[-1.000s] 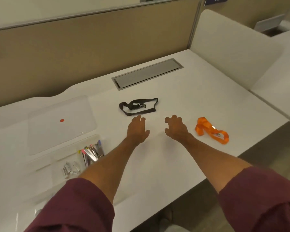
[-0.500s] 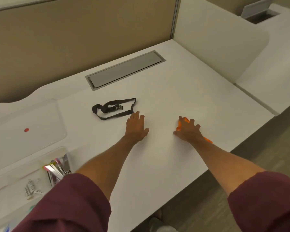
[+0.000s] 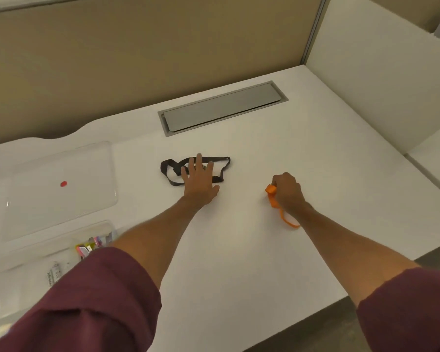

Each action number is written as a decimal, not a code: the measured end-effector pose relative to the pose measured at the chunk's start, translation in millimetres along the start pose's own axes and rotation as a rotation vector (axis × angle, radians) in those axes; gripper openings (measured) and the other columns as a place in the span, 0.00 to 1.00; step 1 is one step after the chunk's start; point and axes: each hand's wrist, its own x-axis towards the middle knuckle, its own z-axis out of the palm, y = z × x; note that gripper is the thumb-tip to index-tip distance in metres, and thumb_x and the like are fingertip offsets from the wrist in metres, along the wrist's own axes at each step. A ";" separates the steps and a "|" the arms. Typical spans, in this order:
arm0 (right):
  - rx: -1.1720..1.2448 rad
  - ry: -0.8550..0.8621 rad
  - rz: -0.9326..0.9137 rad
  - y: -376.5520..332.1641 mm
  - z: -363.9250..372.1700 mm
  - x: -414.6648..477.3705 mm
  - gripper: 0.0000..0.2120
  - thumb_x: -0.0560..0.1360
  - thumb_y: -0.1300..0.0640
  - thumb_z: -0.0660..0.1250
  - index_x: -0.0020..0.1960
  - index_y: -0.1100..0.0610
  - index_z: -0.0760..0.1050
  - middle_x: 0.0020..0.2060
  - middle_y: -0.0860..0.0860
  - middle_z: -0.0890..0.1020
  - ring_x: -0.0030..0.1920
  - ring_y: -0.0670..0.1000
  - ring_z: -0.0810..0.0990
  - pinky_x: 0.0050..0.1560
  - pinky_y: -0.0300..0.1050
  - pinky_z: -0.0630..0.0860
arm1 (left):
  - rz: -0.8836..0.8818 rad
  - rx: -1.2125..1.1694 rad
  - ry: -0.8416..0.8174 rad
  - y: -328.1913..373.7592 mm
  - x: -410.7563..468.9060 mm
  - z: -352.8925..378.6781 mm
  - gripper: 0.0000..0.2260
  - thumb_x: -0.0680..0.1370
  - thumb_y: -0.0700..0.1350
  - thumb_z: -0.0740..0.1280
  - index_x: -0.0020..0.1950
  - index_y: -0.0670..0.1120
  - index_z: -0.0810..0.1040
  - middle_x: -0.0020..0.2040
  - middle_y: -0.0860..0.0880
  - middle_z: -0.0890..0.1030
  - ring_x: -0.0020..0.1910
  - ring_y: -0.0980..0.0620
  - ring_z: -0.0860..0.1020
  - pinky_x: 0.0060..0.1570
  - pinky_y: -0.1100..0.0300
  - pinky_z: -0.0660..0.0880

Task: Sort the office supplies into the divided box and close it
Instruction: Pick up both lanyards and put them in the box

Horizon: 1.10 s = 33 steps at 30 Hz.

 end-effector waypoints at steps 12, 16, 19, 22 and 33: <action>0.024 0.018 -0.199 -44.6 -4.2 39.2 0.08 0.72 0.68 0.62 0.49 0.66 0.76 0.53 0.62 0.74 0.48 0.65 0.79 0.49 0.59 0.79 | -0.147 -0.142 -0.180 -28.4 27.4 -3.1 0.21 0.76 0.50 0.66 0.68 0.52 0.67 0.69 0.44 0.65 0.69 0.37 0.63 0.62 0.40 0.70; -0.004 0.021 -0.222 -55.6 -3.5 42.7 0.08 0.73 0.66 0.62 0.51 0.66 0.77 0.54 0.62 0.74 0.50 0.63 0.78 0.52 0.54 0.78 | -0.085 -0.118 -0.060 -30.8 20.3 -3.2 0.10 0.79 0.40 0.61 0.59 0.44 0.73 0.58 0.43 0.74 0.59 0.41 0.73 0.52 0.47 0.77; -0.011 0.015 -0.246 -68.7 -2.3 42.2 0.09 0.75 0.65 0.62 0.52 0.67 0.77 0.55 0.63 0.74 0.51 0.64 0.78 0.51 0.53 0.76 | -0.061 -0.195 -0.063 -30.5 13.5 -9.7 0.06 0.75 0.33 0.60 0.48 0.40 0.74 0.52 0.41 0.77 0.50 0.42 0.76 0.47 0.50 0.75; -0.034 0.009 -0.272 -86.3 -1.6 37.8 0.09 0.75 0.65 0.64 0.54 0.67 0.77 0.56 0.63 0.74 0.52 0.63 0.77 0.49 0.49 0.74 | -0.079 -0.273 -0.022 -32.6 4.1 -19.4 0.07 0.74 0.32 0.60 0.41 0.43 0.71 0.45 0.42 0.75 0.41 0.45 0.73 0.40 0.52 0.70; -0.130 0.021 -0.341 -188.0 10.8 -9.8 0.19 0.74 0.56 0.70 0.63 0.61 0.74 0.61 0.60 0.74 0.58 0.58 0.77 0.59 0.47 0.74 | -0.080 -0.471 0.150 -90.2 -44.9 -69.7 0.05 0.78 0.36 0.63 0.51 0.39 0.78 0.49 0.40 0.81 0.43 0.48 0.74 0.49 0.55 0.75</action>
